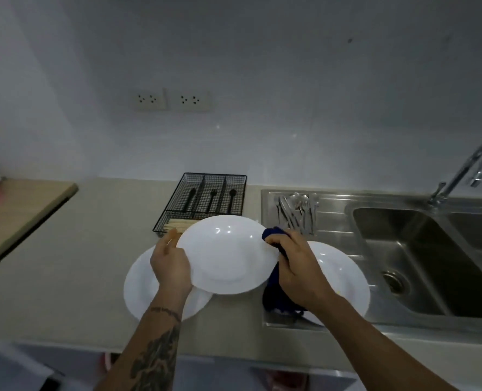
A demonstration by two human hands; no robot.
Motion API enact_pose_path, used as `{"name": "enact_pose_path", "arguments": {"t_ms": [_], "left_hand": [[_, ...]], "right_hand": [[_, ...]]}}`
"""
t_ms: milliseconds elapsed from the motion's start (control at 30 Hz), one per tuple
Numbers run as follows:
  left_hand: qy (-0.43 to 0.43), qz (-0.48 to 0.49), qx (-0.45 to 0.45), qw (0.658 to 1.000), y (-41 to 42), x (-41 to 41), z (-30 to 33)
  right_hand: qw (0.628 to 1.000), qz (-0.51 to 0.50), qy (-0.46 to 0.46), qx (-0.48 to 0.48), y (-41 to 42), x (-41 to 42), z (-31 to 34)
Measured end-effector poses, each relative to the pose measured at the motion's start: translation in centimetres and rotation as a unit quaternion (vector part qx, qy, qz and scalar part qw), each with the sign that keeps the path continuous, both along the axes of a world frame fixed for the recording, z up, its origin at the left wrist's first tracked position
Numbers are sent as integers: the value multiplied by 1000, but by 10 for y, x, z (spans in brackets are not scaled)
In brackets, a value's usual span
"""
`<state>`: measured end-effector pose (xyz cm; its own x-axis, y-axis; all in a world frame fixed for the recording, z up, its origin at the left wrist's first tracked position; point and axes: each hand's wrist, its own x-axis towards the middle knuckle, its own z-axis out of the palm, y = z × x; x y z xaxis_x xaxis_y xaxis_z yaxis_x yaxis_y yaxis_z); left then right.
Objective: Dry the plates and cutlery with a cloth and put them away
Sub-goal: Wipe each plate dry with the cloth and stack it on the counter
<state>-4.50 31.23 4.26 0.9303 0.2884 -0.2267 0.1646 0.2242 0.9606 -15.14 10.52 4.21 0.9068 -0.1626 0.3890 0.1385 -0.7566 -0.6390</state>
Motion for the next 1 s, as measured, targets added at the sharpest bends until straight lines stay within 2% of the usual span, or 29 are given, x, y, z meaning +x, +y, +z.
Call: {"name": "enact_pose_path", "arguments": {"t_ms": [167,300,567,800,1000], "left_hand": [[1,33,13,999,69,4,-28],[17,50,11,999,102,12,-42],[39,64,19,997,122,26,-64],[9,86,162,983,121,30,-73],[-16,50,195,979,117,30,-83]], "right_hand": [[994,-58,28,91,43,18,-9],[989,-69,58,117,71,26,-16],[988,-76,84,104,97,35,-23],[990,-75,101,58,105,41,-25],[990,-77,112,30,107,43,-20]]}}
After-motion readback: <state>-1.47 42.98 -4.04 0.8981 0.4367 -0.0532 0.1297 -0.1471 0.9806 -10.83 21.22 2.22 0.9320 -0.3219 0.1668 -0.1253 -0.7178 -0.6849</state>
